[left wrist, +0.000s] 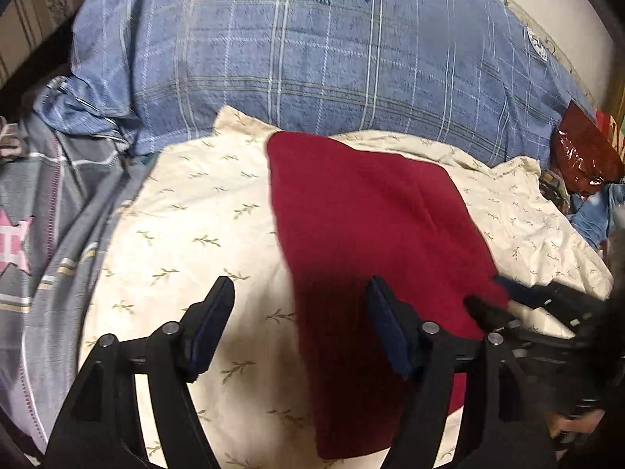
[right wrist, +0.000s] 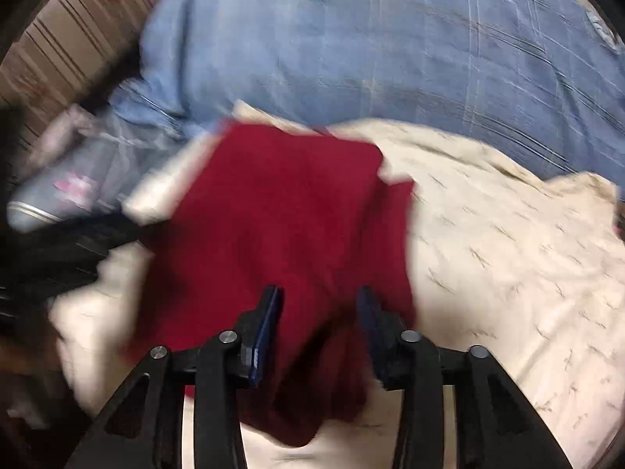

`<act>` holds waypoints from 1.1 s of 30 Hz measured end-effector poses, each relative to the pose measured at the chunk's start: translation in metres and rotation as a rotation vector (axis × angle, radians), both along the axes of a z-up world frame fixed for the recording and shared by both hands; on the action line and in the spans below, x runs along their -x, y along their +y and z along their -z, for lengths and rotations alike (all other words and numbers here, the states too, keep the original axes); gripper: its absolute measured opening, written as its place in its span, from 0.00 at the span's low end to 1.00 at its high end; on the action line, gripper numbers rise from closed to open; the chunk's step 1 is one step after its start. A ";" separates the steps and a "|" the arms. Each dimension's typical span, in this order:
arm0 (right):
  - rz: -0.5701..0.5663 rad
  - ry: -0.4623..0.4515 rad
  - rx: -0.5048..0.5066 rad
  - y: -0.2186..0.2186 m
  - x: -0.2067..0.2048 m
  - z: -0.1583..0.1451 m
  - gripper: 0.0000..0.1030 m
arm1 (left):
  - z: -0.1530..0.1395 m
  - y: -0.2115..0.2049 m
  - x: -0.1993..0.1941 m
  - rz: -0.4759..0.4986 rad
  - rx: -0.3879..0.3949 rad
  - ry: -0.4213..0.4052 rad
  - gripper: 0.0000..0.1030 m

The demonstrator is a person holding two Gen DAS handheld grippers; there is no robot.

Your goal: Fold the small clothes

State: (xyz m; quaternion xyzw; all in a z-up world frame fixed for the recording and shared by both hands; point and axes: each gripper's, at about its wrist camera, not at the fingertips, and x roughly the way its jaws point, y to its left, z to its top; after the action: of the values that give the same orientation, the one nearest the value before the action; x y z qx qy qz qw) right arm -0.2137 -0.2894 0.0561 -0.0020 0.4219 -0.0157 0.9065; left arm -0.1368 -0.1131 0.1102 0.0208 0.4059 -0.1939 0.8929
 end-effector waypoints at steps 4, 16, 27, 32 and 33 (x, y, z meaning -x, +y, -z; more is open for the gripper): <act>0.012 -0.031 -0.087 -0.009 0.011 -0.002 0.44 | -0.004 0.003 0.010 -0.012 -0.016 -0.052 0.69; 0.028 -0.185 -0.063 0.004 0.041 -0.045 0.67 | -0.017 -0.004 0.034 -0.019 -0.054 -0.137 0.73; 0.040 -0.205 -0.067 0.008 0.053 -0.049 0.73 | -0.022 0.002 0.048 -0.029 -0.034 -0.158 0.73; 0.041 -0.208 -0.077 0.010 0.054 -0.048 0.77 | -0.021 0.000 0.053 -0.033 -0.056 -0.170 0.73; 0.040 -0.206 -0.077 0.010 0.053 -0.047 0.77 | -0.020 -0.001 0.053 -0.032 -0.059 -0.170 0.73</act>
State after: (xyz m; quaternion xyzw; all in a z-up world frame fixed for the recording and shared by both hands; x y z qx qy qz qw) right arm -0.2668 -0.2794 0.1035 0.0430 0.3268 -0.0175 0.9439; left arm -0.1897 -0.1140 0.1306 0.0571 0.3344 -0.1650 0.9261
